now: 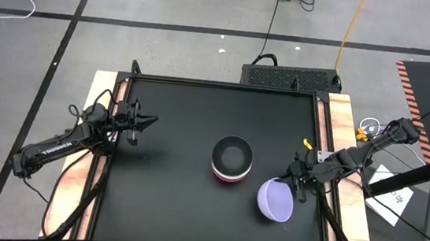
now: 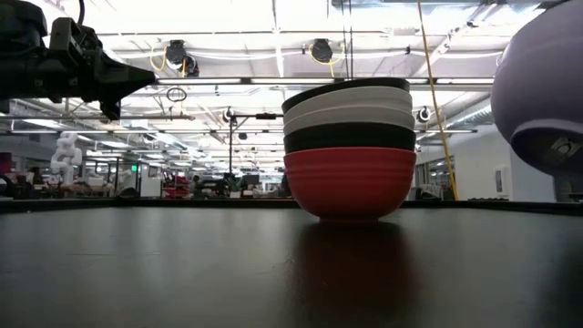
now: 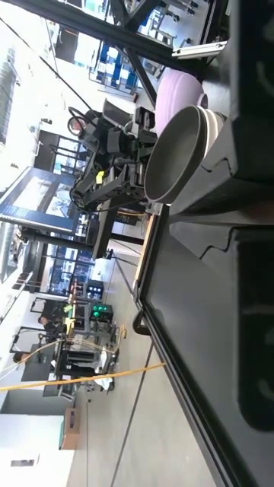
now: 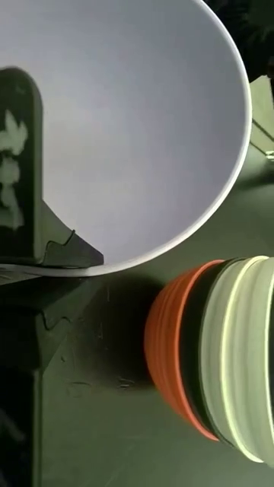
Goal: Nest bowls inside each other
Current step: Stack the purple bowl on top of the black bowl
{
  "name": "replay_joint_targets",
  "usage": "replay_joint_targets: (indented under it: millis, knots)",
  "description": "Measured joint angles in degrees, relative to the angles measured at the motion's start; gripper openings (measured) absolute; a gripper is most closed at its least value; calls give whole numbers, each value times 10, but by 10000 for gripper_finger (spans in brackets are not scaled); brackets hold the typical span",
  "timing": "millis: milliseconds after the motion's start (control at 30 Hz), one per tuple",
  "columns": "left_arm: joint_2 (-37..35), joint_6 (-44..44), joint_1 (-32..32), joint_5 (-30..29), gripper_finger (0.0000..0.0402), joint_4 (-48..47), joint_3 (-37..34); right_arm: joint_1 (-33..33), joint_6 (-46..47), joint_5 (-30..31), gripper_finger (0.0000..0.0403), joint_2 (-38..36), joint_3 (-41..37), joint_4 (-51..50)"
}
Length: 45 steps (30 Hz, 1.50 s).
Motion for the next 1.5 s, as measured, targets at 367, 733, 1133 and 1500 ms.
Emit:
replay_joint_targets:
  millis: [367, 733, 1133, 1500]
  knots:
    - [0, 0, 0, 0, 26, 0, 0, -17, -23, 0, 4, 0, -2, 28]
    - [0, 0, 0, 0, 26, 0, 0, -92, -65, -5, 4, -10, -2, 50]
    - [0, 0, 0, 0, 26, 0, 0, -130, -77, -36, 4, -52, -2, 40]
    - [0, 0, 0, 0, 26, 0, 0, -155, -111, -36, 4, -77, -1, 73]
